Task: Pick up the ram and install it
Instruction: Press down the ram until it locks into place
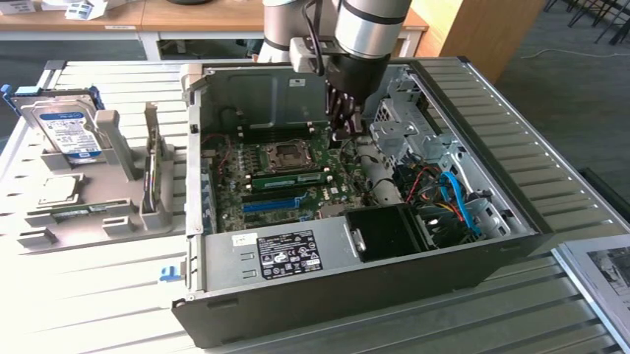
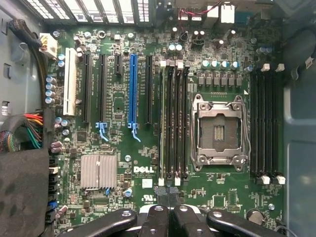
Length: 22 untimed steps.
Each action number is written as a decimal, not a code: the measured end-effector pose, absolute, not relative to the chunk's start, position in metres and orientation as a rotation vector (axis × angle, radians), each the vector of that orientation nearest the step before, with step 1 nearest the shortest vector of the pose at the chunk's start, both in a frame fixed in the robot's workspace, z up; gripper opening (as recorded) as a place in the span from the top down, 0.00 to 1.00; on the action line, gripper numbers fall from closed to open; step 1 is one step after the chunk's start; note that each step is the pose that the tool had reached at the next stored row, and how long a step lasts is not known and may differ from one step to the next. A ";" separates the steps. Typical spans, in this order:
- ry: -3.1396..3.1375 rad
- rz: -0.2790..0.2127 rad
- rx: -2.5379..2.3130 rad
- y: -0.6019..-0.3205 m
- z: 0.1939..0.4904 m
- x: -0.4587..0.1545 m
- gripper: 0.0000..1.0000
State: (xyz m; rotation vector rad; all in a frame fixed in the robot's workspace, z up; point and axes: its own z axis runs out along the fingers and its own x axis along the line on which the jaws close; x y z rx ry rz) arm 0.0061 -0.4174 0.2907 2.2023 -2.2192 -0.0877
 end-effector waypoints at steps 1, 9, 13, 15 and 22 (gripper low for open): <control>-2.219 -0.088 2.202 -0.417 0.290 0.006 0.90; -2.219 -0.088 2.202 -0.417 0.284 0.006 0.90; -2.219 -0.088 2.202 -0.417 0.279 0.006 0.90; -2.219 -0.088 2.202 -0.417 0.277 0.006 0.90; -2.219 -0.088 2.202 -0.417 0.270 0.006 0.90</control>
